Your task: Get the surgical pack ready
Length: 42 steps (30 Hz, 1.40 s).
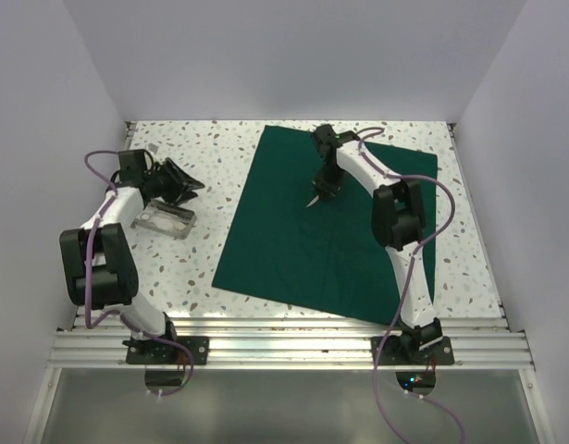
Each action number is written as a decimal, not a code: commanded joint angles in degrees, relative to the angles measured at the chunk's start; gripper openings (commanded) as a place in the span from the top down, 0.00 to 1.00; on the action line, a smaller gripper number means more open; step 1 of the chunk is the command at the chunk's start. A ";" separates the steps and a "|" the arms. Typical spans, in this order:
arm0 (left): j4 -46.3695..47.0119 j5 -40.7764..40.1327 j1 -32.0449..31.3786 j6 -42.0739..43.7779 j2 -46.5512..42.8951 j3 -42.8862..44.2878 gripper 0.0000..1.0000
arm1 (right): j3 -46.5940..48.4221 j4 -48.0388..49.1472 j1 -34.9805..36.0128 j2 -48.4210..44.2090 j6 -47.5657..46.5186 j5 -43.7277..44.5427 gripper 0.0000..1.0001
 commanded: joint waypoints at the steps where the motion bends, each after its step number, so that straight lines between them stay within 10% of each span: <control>1: 1.97 3.72 -1.14 1.66 0.31 2.71 0.55 | -5.36 5.12 0.40 -8.96 -8.37 -2.16 1.00; 8: 2.15 5.48 -4.30 2.27 -0.39 2.37 0.54 | -12.25 10.14 0.31 -14.69 -17.16 -3.30 0.99; 10: 2.32 5.39 -4.83 2.19 -0.65 1.75 0.54 | -8.65 7.25 0.31 -11.54 -17.78 -1.98 0.62; 13: 2.59 5.48 -5.54 2.10 -0.92 0.78 0.54 | -3.02 5.22 1.01 -7.49 -16.47 -0.94 0.42; 42: 3.56 6.89 -5.63 1.57 0.66 0.78 0.54 | 4.91 1.09 4.26 3.95 -14.88 7.16 0.57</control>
